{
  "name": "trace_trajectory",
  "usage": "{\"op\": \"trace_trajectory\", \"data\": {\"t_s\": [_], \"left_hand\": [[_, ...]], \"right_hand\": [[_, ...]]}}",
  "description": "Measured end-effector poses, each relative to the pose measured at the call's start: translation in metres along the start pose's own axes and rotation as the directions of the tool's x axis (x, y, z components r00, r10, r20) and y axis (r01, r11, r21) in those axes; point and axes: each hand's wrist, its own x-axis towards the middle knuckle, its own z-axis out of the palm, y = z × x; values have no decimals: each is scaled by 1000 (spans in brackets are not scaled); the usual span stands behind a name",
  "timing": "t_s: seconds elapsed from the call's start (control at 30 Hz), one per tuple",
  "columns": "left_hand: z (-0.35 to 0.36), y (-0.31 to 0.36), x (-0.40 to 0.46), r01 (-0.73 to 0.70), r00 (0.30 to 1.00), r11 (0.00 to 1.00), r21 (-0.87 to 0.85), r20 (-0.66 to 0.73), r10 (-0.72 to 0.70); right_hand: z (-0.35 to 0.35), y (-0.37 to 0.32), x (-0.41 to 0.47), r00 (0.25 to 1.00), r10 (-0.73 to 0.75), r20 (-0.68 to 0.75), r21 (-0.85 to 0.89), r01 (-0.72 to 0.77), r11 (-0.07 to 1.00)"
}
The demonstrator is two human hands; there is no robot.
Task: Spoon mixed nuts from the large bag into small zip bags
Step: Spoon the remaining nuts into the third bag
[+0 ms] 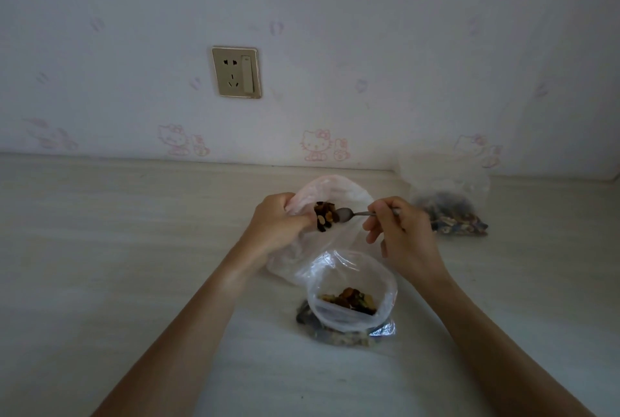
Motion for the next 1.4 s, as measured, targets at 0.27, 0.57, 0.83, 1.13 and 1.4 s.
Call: {"op": "trace_trajectory", "data": {"t_s": [0.27, 0.57, 0.83, 1.13, 1.4], "left_hand": [[-3, 0, 3, 81, 997, 992, -101, 20, -80], [-1, 2, 1, 88, 993, 985, -151, 88, -76], [-4, -3, 4, 84, 996, 988, -126, 45, -78], [-13, -11, 9, -2, 998, 999, -50, 57, 5], [-25, 1, 4, -155, 984, 986, -61, -100, 148]], "right_hand": [[5, -2, -3, 969, 229, 93, 255, -245, 935], [2, -7, -2, 905, 383, 184, 455, -424, 783], [-7, -8, -2, 896, 423, 137, 478, -434, 764], [-12, -10, -3, 936, 336, 103, 519, -339, 785], [-13, -16, -7, 951, 292, 101, 497, -302, 813]]}}
